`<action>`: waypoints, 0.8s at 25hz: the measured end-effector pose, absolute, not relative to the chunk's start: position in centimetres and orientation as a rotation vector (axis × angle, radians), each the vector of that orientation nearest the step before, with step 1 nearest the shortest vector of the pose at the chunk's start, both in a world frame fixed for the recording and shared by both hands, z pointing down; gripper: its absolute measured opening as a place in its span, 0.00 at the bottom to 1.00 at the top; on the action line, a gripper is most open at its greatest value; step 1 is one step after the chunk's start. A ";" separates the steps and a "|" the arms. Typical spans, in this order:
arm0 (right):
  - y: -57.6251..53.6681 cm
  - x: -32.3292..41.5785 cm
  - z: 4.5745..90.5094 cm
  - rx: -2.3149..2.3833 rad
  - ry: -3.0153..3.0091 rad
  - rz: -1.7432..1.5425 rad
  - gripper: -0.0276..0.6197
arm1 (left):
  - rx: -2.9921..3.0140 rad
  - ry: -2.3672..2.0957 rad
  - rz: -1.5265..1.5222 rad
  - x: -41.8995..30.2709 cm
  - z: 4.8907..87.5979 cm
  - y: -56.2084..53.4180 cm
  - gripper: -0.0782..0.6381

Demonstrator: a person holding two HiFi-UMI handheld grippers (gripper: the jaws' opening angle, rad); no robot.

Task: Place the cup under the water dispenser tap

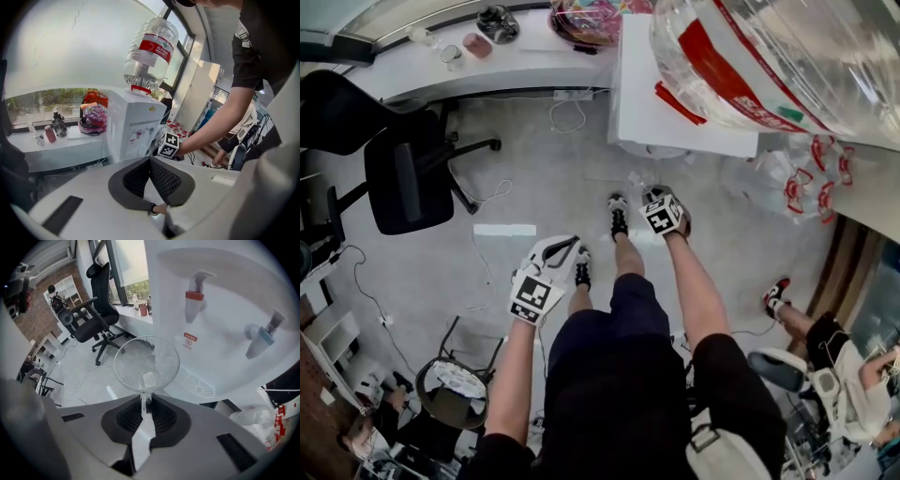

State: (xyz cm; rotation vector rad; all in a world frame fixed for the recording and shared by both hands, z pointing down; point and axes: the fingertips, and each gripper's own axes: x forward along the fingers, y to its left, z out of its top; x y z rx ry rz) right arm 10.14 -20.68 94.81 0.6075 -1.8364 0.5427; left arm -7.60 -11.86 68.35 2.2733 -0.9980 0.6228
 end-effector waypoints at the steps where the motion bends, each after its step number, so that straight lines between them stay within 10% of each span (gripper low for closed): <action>1: -21.0 10.2 95.1 0.621 -1.830 0.549 0.07 | 2.269 -0.998 0.615 -7.6 68.5 -11.8 0.11; 20: -27.7 9.5 98.4 0.827 -1.816 0.589 0.07 | 2.237 -0.932 0.603 -6.3 70.6 -10.3 0.11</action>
